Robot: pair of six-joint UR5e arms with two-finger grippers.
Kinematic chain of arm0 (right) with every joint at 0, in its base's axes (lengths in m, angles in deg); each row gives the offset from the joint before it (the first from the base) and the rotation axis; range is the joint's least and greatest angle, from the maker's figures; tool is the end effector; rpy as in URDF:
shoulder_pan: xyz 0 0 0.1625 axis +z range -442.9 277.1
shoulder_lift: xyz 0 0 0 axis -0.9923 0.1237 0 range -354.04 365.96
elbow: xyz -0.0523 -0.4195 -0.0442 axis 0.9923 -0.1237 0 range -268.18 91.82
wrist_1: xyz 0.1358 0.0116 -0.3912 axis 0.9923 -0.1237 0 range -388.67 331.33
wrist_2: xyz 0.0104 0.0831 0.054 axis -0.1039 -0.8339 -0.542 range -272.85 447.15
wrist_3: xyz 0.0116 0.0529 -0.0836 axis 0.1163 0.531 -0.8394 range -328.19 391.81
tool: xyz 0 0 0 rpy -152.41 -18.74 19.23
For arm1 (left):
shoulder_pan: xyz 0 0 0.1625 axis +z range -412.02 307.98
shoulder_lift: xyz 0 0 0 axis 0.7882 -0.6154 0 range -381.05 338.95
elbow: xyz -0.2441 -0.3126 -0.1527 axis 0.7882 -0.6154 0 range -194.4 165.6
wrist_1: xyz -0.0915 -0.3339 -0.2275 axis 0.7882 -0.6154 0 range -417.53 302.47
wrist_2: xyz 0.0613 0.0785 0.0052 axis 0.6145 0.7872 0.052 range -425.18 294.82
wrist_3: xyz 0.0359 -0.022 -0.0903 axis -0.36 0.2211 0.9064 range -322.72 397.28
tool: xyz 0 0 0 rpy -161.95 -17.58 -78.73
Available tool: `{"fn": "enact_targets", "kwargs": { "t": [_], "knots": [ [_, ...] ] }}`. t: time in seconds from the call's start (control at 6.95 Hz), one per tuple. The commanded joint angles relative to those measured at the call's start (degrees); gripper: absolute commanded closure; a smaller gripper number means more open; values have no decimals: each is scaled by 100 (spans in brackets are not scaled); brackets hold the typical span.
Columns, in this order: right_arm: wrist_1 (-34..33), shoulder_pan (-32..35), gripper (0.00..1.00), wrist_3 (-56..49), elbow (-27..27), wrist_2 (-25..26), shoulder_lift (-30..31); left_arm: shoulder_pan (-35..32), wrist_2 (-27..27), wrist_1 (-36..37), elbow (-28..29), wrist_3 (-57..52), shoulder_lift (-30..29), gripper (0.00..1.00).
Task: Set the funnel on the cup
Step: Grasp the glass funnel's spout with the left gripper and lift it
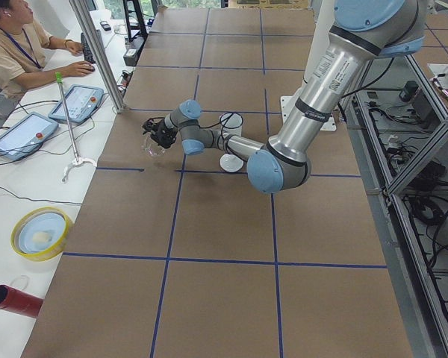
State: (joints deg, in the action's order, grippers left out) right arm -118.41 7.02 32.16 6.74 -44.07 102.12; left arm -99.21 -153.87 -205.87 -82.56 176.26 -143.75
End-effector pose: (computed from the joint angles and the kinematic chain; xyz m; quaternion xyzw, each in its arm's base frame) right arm 0.0671 -0.4451 0.6702 -0.0092 -0.3519 0.0051 0.9360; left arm 0.4056 -0.6375 0.3884 0.0006 0.5679 -0.6168 0.5451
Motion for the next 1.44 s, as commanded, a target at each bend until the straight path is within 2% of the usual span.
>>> {"fn": "enact_targets", "kwargs": {
  "t": [0.0, 0.43, 0.58, 0.72, 1.01, 1.15, 1.29],
  "knots": [
    [0, 0, 0, 0, 0, 0, 0, -1, -8, -257, 233, -11, -97, 22],
    [0, 0, 0, 0, 0, 0, 0, -18, -8, -494, 514, -20, -246, 48],
    [0, 0, 0, 0, 0, 0, 0, -27, -8, -512, 523, -20, -255, 75],
    [0, 0, 0, 0, 0, 0, 0, -36, -8, -512, 523, -37, -255, 98],
    [0, 0, 0, 0, 0, 0, 0, -149, -25, -477, 436, -283, -325, 100],
    [0, 0, 0, 0, 0, 0, 0, -185, -43, -251, 18, -318, -352, 100],
    [0, 0, 0, 0, 0, 0, 0, -220, -78, 526, -526, -327, -361, 100]
  ]
}}
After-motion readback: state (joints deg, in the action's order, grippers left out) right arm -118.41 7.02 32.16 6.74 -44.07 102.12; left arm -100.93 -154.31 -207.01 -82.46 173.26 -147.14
